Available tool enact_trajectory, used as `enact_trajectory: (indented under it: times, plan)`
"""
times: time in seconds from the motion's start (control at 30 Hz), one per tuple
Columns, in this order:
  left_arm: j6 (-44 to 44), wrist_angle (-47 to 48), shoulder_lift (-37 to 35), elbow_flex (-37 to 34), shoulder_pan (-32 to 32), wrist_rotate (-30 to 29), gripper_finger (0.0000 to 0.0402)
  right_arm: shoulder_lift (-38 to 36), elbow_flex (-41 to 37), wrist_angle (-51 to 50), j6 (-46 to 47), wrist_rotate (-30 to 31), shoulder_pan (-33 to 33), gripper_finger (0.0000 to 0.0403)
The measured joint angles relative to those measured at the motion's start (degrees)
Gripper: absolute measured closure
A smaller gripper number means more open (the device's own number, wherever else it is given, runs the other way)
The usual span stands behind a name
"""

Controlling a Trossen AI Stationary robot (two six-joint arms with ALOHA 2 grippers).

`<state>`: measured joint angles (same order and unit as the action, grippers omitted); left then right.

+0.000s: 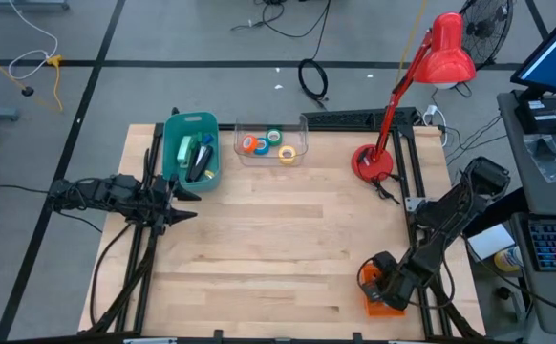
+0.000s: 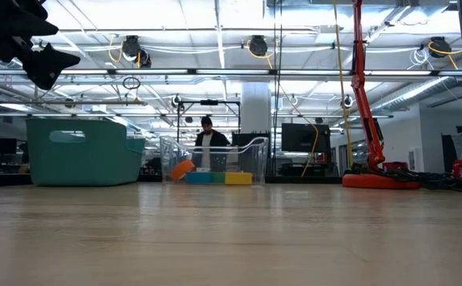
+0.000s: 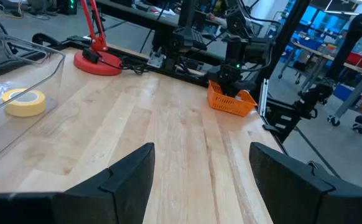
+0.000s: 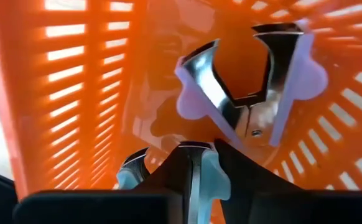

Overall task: Pick and place Stapler, Stapler remover, tape
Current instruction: Put the blue stapler remover into the orange basket, then return to Home Position

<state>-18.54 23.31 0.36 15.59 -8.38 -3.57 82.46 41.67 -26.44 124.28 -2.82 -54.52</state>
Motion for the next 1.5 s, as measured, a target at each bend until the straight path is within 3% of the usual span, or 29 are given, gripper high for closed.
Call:
enact_trajectory:
  times: [0.4, 0.73, 0.9, 1.07, 1.23, 1.4, 1.5]
  plan:
    - [0.04, 0.04, 0.0, 0.0, 0.0, 0.0, 0.0135, -0.02, 0.0, 1.31, -0.4, 0.43, 0.02, 0.0325]
    - [0.06, 0.04, 0.0, 0.0, 0.0, 0.02, 0.0135, -1.01, -0.04, 4.44, -3.61, 1.04, 0.0, 0.0259]
    - [0.24, 0.07, 0.0, 0.0, 0.0, 0.02, 0.0135, -3.69, -0.04, 3.36, -3.23, -1.69, -0.8, 0.0258]
    - [0.4, 0.15, 0.0, 0.0, 0.0, 0.05, 0.0135, -6.97, -0.04, 1.27, 1.03, 0.59, -2.63, 0.0266]
    - [0.37, 0.17, 0.0, 0.0, -0.01, 1.17, 0.0135, -10.97, -0.04, 0.92, 5.33, 10.74, -5.31, 0.0268]
    - [0.37, 0.19, 0.0, 0.02, 0.0, 1.55, 0.0135, -12.11, -0.04, 0.86, 3.46, 34.48, -6.72, 0.0272]
    - [0.32, 0.17, 0.0, 0.0, 0.0, 1.55, 0.0135, -12.13, -0.04, 0.93, 0.35, 45.59, -5.74, 0.0283]
